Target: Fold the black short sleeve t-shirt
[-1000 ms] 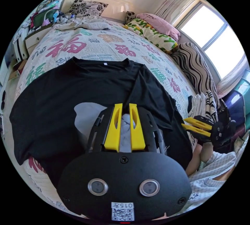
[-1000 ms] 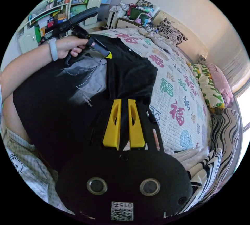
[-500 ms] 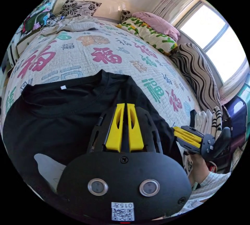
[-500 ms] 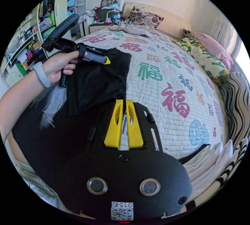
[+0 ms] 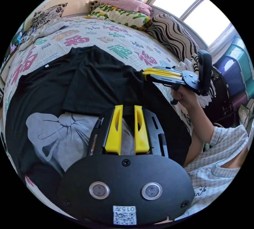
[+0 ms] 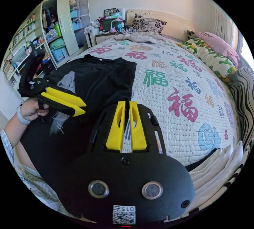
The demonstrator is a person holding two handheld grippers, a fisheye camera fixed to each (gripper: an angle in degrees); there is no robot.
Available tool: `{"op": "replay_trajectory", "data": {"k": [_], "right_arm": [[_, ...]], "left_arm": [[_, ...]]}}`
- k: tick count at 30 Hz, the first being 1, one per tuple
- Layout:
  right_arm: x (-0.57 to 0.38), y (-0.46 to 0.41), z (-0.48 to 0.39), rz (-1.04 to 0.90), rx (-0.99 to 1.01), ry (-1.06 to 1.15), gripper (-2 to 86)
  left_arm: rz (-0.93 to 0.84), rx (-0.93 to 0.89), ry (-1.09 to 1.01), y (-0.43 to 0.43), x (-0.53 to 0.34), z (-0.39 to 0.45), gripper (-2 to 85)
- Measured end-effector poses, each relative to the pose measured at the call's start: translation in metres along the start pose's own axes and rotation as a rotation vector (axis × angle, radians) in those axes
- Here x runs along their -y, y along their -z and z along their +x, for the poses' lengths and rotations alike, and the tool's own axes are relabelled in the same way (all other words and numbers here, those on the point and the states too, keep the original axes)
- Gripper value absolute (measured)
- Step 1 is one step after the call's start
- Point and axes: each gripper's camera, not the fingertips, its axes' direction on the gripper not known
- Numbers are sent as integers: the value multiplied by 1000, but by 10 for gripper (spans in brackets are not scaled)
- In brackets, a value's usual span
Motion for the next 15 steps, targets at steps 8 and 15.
{"op": "replay_trajectory", "data": {"k": [8, 15], "right_arm": [[11, 23, -1, 169, 150, -61, 35], [45, -35, -61, -107, 16, 167, 9]], "left_arm": [[-25, -41, -35, 48, -6, 4, 82], [168, -223, 57, 182, -71, -55, 81]]}}
